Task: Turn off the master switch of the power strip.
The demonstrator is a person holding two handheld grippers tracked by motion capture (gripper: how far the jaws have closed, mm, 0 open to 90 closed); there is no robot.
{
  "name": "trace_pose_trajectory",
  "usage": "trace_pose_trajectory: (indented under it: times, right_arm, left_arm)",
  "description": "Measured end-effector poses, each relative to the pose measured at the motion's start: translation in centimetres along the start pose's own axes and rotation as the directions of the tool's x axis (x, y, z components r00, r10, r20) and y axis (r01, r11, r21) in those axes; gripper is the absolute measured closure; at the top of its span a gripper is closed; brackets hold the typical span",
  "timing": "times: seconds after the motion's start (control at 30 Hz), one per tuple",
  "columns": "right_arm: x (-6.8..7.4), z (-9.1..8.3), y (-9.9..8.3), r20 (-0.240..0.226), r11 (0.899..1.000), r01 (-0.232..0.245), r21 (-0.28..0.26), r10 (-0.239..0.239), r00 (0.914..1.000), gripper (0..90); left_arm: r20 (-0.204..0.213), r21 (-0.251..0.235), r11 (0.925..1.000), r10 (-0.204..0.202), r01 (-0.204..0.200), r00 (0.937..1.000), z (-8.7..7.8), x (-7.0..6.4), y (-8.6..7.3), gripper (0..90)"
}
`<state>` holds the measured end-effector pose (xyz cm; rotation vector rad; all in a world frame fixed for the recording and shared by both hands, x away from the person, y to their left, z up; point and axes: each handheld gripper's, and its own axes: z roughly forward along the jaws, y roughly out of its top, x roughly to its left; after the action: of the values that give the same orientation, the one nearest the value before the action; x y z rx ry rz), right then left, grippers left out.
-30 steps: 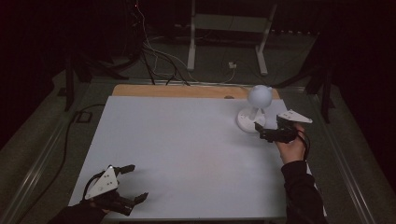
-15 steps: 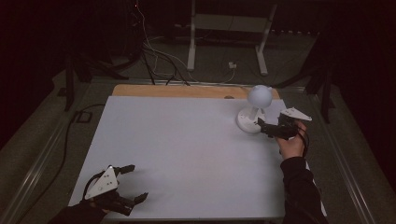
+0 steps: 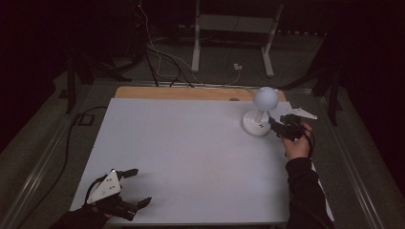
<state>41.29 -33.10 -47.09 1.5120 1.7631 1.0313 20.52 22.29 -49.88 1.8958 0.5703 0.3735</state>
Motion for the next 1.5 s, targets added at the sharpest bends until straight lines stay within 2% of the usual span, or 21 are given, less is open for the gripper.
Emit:
trace_pose_trajectory:
  times: [0.13, 0.2, 0.23, 0.27, 0.33, 0.4, 0.6, 0.9, 1.3, 1.5]
  right_arm:
    - [0.0, 0.3, 0.2, 0.012, 1.0, -0.015, 0.024, 0.015, 0.9998, 64.3]
    - [0.2, 0.4, 0.2, 0.028, 0.999, 0.0, 0.032, 0.0, 0.9996, 71.5]
    - [0.3, 0.6, 0.2, 0.032, 0.999, 0.007, 0.049, -0.009, 0.9994, 82.2]
    - [0.3, 0.6, 0.2, 0.032, 0.999, 0.007, 0.049, -0.009, 0.9994, 82.2]
    - [0.3, 0.8, 0.2, 0.037, 0.998, 0.007, 0.059, -0.009, 0.9993, 89.7]
    - [0.3, 1.0, 0.2, 0.028, 0.998, -0.006, 0.061, 0.004, 0.9996, 89.9]
    - [0.4, 1.6, 0.1, 0.042, 0.999, -0.004, 0.05, 0.002, 0.9991, 90.0]
    - [0.2, 2.3, 0.1, 0.042, 0.999, -0.037, 0.025, 0.036, 0.9985, 90.0]
    - [0.5, 3.7, -1.0, 0.034, 1.0, 0.001, 0.026, -0.002, 0.9994, 89.9]
    - [0.4, 4.5, -1.6, 0.029, 0.999, 0.051, 0.019, -0.051, 0.9983, 89.9]
  left_arm:
    - [0.001, 0.001, 1.0, 0.001, -0.001, 1.0, 0.0, 0.0, 0.0, 0.2]
    - [0.004, -0.002, 1.0, 0.0, 0.0, 1.0, 0.0, -0.1, 0.1, 0.2]
    - [0.005, -0.001, 1.0, 0.002, -0.002, 1.0, 0.0, -0.1, 0.1, 0.2]
    - [0.005, 0.0, 1.0, 0.002, -0.002, 1.0, 0.0, -0.1, 0.0, 0.2]
    - [0.004, -0.001, 1.0, 0.001, -0.001, 1.0, 0.0, -0.1, 0.0, 0.2]
    - [0.003, -0.003, 1.0, -0.001, 0.001, 1.0, 0.0, -0.1, 0.0, 0.3]
    - [0.004, 0.0, 1.0, 0.002, -0.002, 1.0, 0.0, -0.1, 0.0, 0.2]
    - [0.002, 0.004, 1.0, 0.004, -0.004, 1.0, 0.0, -0.1, 0.0, 0.2]
    - [0.001, 0.001, 1.0, -0.002, 0.002, 1.0, 0.0, -0.1, 0.0, 0.2]
    - [0.0, 0.003, 1.0, 0.001, -0.001, 1.0, 0.0, -0.1, 0.0, 0.3]
